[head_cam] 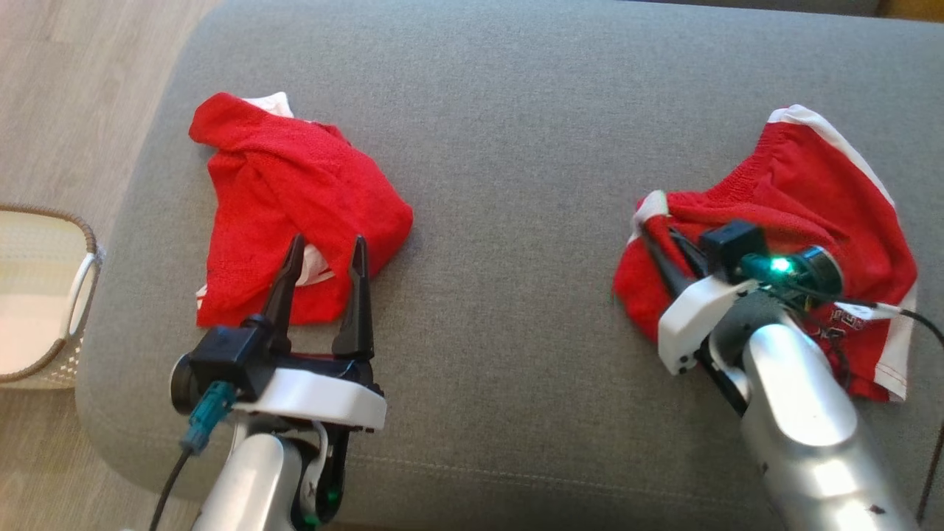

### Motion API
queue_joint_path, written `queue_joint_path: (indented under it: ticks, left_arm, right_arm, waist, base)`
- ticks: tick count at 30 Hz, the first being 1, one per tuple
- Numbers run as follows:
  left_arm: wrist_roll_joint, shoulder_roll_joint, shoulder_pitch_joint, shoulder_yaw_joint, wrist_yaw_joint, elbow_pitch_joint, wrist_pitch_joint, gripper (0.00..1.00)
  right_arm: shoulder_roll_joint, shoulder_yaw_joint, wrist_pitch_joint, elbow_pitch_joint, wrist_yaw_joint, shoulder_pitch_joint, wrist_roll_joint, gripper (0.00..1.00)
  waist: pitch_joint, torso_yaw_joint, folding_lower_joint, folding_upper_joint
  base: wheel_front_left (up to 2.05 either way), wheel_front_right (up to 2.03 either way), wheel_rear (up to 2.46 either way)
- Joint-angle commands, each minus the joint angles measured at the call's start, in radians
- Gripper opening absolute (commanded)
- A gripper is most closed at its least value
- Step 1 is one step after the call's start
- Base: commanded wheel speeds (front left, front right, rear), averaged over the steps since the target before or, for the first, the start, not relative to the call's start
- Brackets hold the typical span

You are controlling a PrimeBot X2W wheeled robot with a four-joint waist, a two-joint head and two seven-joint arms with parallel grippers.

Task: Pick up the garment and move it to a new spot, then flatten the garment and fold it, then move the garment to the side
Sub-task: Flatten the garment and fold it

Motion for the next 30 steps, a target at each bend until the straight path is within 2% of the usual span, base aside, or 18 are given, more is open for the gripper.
queue_joint_path:
  ticks: [1, 6, 12, 16, 19, 22, 25, 30]
  left_arm:
    - [-0.003, 0.002, -0.029, 0.03, 0.007, -0.03, -0.005, 1.0]
    - [-0.004, 0.002, -0.025, 0.03, 0.007, -0.026, -0.005, 1.0]
    - [-0.005, 0.002, -0.014, 0.034, 0.006, -0.023, -0.005, 1.0]
    - [-0.007, 0.002, -0.009, 0.033, 0.003, -0.02, -0.005, 1.0]
    - [-0.011, 0.002, -0.009, 0.029, 0.001, -0.019, -0.005, 1.0]
    - [-0.018, 0.002, -0.008, 0.023, 0.003, -0.02, -0.005, 1.0]
    - [-0.027, 0.002, -0.004, 0.016, 0.005, -0.02, -0.005, 1.0]
    - [-0.033, 0.002, 0.006, 0.009, 0.006, -0.016, -0.005, 1.0]
  right_arm:
    - [0.007, 0.002, -0.031, -0.03, 0.0, -0.044, 0.009, 0.0]
    - [0.007, -0.05, -0.07, -0.05, 0.0, -0.052, 0.013, 0.0]
    - [0.001, -0.206, -0.093, -0.129, 0.0, -0.116, -0.02, 0.0]
    - [-0.051, -0.25, -0.088, -0.167, 0.0, -0.216, -0.058, 0.0]
    - [-0.102, -0.231, -0.088, -0.175, 0.0, -0.312, -0.129, 0.0]
    - [-0.121, -0.169, -0.093, -0.153, 0.0, -0.409, -0.153, 0.0]
    - [-0.121, -0.062, -0.1, -0.107, 0.0, -0.468, -0.146, 0.0]
    - [-0.098, 0.264, -0.108, 0.028, 0.0, -0.465, -0.037, 0.0]
  waist:
    - [-0.005, -0.004, -0.0001, 0.0]
    - [-0.02, -0.013, -0.0001, 0.0]
    - [-0.049, -0.029, -0.0001, 0.0]
    - [-0.064, -0.035, -0.0001, 0.0]
    - [-0.07, -0.033, -0.0001, 0.0]
    - [-0.074, -0.024, -0.0001, 0.0]
    - [-0.079, -0.009, -0.0001, 0.0]
    - [-0.079, 0.016, -0.0001, 0.0]
  base:
    - [0.0, 0.0, 0.0]
    - [0.0, 0.0, 0.0]
    - [0.0, 0.0, 0.0]
    - [0.0, 0.0, 0.0]
    - [0.0, 0.0, 0.0]
    - [0.0, 0.0, 0.0]
    - [0.0, 0.0, 0.0]
    - [0.0, 0.0, 0.0]
